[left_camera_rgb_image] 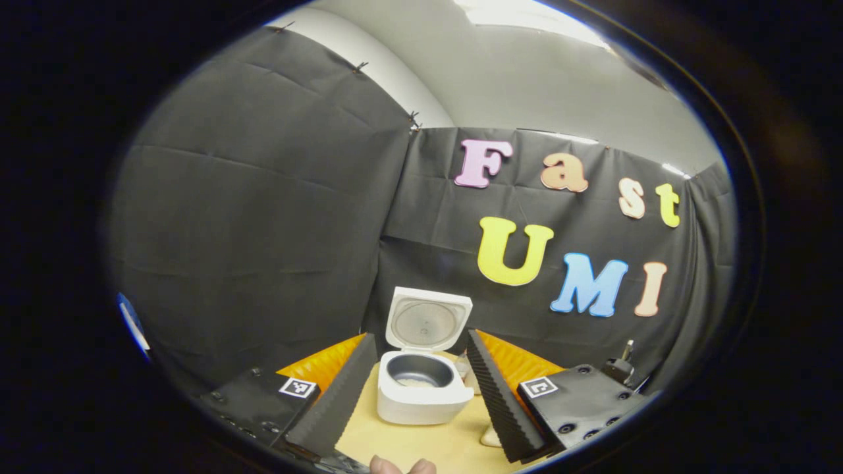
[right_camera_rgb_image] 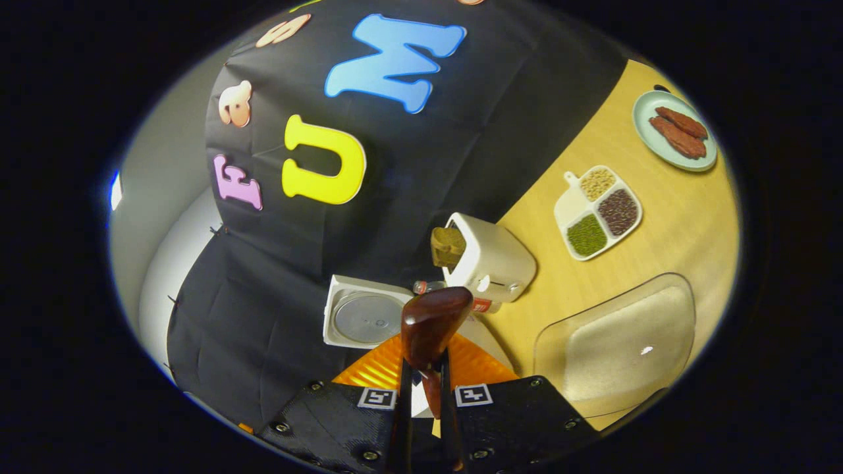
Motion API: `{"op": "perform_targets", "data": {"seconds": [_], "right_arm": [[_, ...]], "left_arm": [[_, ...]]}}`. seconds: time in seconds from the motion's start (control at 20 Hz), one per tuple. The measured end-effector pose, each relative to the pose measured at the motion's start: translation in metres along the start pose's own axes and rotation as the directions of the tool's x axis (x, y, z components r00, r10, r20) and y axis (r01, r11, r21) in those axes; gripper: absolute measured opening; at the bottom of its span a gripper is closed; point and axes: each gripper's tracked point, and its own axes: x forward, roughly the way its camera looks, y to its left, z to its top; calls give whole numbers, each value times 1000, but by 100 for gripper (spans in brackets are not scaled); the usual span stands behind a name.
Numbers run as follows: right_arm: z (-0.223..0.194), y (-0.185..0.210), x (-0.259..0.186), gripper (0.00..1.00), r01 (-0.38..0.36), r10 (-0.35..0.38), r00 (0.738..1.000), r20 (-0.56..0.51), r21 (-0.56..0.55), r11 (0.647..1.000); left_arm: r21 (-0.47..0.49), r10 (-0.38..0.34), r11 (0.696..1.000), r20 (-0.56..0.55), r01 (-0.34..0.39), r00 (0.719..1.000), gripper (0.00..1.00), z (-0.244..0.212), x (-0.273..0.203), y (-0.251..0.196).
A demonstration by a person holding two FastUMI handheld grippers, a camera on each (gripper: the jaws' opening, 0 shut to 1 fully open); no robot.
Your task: Close the left gripper, press the button to open the rice cooker; take a wooden spoon from the chopstick holder with the right hand, scoop a spoonful of rice and pour it into the rice cooker, then put the wooden spoon back into the chopstick holder.
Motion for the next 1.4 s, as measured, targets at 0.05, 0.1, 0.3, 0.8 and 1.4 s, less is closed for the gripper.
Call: {"op": "perform_targets", "data": {"seconds": [0.05, 0.1, 0.3, 0.8, 1.4], "right_arm": [[-7, 11, 13, 18, -14, 14, 1000, -10, 6, 1000], [-13, 20, 26, 18, -27, 27, 999, -18, 14, 1000], [-33, 49, 86, 18, -47, 47, 998, -51, 13, 999], [-119, 49, 222, 18, 11, -99, 979, -180, -436, 900], [-169, 31, 216, 18, -130, -184, 956, -228, -893, 431]], "left_arm": [[0, 6, 1000, 1, -6, 1000, 93, 0, -2, 4], [-1, 15, 1000, 3, -15, 1000, 93, 1, -3, 8], [-22, 37, 999, -6, -37, 999, 93, -5, -8, 22], [-19, 135, 991, -32, -136, 990, 93, -12, -12, 78], [-77, 172, 982, -44, -175, 984, 100, -24, -3, 115]]}}
